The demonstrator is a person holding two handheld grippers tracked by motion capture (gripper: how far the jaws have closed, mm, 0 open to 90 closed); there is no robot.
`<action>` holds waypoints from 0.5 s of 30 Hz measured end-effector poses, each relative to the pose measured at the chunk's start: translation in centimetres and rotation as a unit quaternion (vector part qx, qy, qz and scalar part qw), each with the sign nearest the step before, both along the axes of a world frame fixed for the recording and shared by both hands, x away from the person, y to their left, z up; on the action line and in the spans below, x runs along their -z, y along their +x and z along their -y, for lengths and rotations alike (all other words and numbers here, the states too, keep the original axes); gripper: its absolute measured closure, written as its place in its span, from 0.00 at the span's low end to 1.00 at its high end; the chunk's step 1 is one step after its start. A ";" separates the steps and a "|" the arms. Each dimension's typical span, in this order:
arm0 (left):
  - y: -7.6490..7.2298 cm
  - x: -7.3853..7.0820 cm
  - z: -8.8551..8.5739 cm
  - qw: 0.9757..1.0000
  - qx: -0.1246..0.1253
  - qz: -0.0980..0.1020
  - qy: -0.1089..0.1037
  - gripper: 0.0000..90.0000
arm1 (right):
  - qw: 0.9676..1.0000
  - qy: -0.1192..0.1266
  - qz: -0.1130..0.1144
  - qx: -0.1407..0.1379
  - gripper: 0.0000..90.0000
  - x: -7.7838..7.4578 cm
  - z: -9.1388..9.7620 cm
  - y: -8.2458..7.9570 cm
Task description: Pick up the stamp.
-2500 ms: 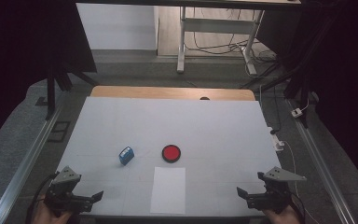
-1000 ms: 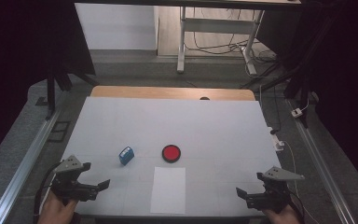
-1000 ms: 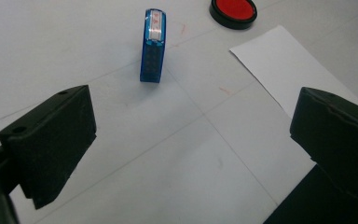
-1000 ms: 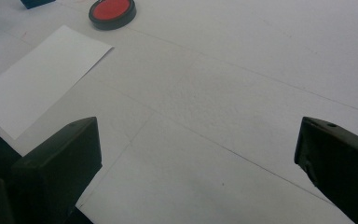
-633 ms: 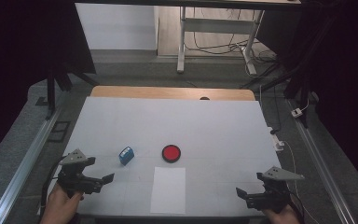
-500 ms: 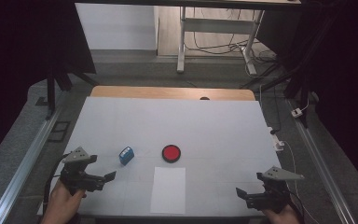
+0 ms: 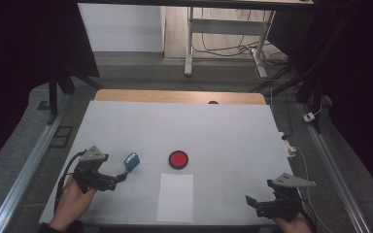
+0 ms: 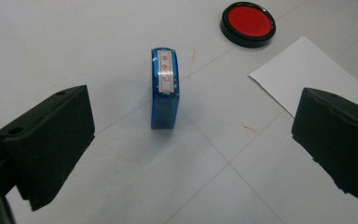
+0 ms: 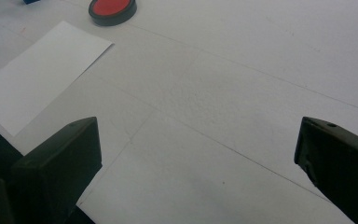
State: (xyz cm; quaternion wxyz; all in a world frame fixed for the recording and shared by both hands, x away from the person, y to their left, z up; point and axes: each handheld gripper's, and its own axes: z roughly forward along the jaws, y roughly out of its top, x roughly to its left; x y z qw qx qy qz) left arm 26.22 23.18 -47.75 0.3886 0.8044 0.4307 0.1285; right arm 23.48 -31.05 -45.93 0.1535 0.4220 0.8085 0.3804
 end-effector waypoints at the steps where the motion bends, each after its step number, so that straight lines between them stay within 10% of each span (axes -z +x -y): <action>1: 0.2 0.0 0.0 1.000 0.000 0.002 0.003 0.00 | 1.000 0.000 0.000 0.000 0.01 0.0 0.0 0.0; 15: 2.3 0.5 1.7 0.999 -0.011 0.003 0.037 0.00 | 1.000 -0.003 -0.003 -0.002 0.01 0.0 -0.1 0.0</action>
